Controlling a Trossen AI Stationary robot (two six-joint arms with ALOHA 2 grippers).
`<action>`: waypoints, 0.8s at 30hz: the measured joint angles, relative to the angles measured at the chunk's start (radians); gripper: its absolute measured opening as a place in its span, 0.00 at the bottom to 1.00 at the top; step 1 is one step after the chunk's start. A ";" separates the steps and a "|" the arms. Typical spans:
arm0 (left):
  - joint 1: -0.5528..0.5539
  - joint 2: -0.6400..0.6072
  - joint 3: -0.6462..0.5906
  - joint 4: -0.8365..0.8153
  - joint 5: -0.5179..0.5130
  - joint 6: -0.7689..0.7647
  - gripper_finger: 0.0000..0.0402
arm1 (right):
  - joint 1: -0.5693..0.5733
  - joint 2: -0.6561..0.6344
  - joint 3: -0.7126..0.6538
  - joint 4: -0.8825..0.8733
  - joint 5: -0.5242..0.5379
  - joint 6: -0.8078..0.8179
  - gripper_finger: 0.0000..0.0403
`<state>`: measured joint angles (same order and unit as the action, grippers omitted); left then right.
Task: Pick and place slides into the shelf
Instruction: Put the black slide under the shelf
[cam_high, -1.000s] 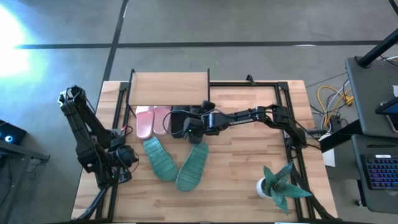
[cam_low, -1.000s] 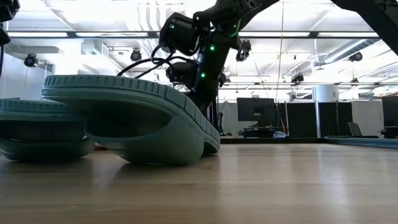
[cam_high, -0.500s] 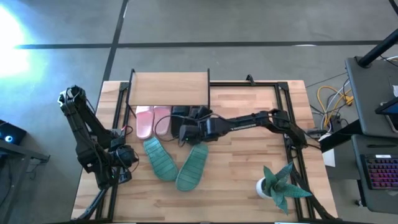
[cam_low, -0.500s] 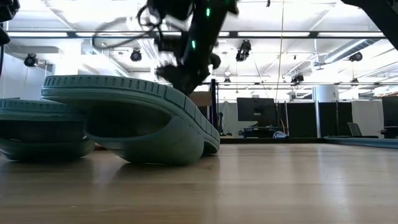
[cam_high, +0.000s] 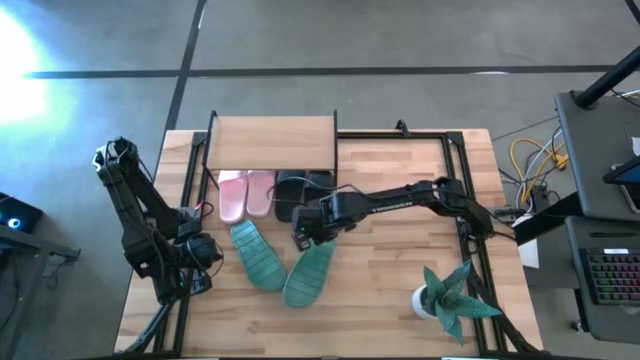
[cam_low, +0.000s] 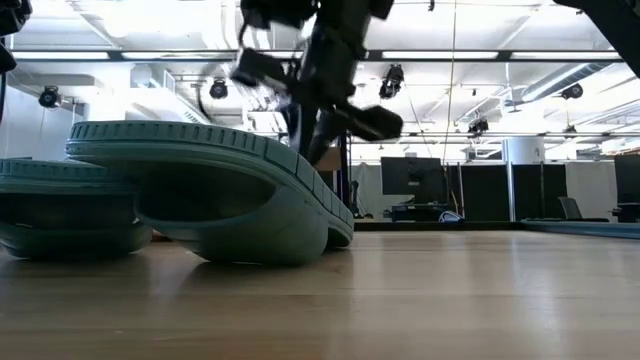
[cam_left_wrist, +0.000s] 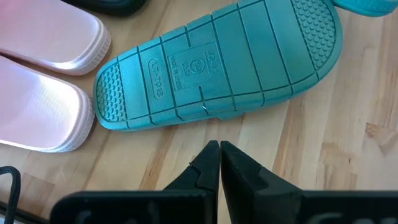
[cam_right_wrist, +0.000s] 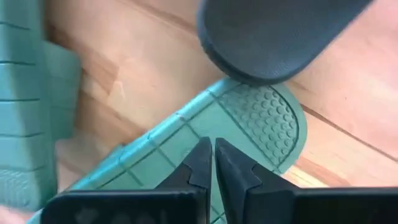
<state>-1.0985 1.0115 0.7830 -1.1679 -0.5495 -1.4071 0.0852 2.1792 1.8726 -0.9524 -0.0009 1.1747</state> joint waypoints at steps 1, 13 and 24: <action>0.000 0.000 0.000 0.000 0.000 0.000 0.00 | 0.002 0.000 -0.019 0.023 -0.002 0.016 0.03; 0.000 0.000 -0.002 -0.001 0.000 0.009 0.00 | -0.002 0.000 -0.111 0.181 0.159 0.083 0.03; 0.000 0.000 -0.002 -0.001 0.000 0.009 0.00 | -0.054 0.000 -0.117 0.172 0.361 0.032 0.03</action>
<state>-1.0985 1.0115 0.7807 -1.1690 -0.5499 -1.3979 0.0309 2.1792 1.7554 -0.7802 0.3602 1.2064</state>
